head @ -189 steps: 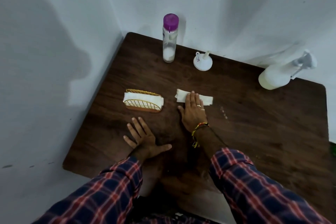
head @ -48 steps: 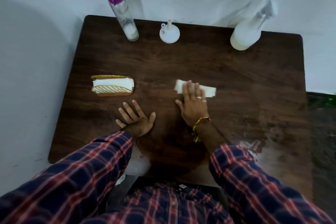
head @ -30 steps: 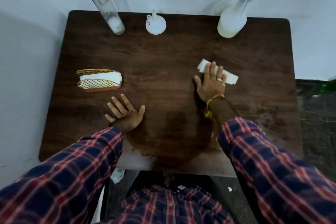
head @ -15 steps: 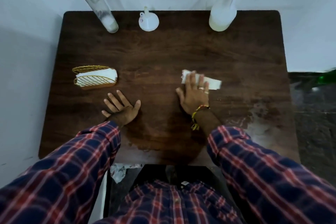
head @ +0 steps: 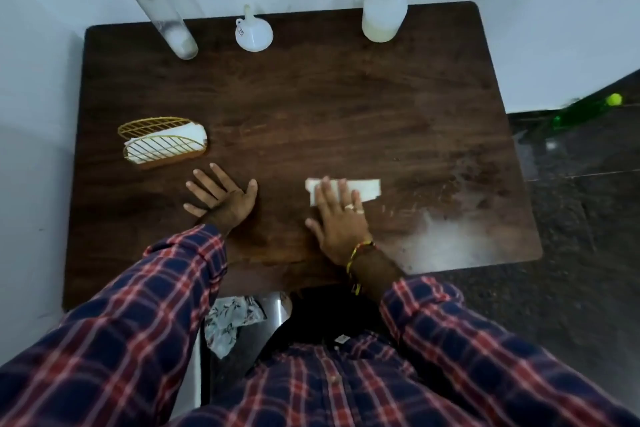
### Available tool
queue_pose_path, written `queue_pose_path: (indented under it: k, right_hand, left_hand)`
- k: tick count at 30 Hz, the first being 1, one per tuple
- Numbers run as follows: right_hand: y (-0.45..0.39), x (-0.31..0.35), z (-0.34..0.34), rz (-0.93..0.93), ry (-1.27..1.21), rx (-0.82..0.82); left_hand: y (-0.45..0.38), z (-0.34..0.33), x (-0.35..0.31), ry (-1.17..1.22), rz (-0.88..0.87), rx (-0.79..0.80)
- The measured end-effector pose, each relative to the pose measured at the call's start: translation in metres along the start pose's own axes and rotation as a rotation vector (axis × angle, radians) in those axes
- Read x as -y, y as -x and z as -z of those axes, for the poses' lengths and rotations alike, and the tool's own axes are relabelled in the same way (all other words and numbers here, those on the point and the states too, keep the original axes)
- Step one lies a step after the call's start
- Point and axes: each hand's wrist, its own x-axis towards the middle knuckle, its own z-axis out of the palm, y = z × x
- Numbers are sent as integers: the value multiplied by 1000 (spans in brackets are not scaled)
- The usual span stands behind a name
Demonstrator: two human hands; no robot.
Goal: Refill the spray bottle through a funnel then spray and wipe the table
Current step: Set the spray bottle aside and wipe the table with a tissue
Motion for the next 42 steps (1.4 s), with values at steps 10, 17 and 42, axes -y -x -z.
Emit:
queue_pose_path:
  k: [10, 17, 42]
  right_hand:
    - [58, -25, -8, -187, -36, 3]
    - [95, -39, -23, 10, 39, 65]
    - [-63, -77, 36, 27, -10, 55]
  left_hand:
    - [62, -57, 31, 0, -340, -217]
    - [89, -82, 9, 43, -529, -163]
    - [23, -22, -63, -269, -385, 159]
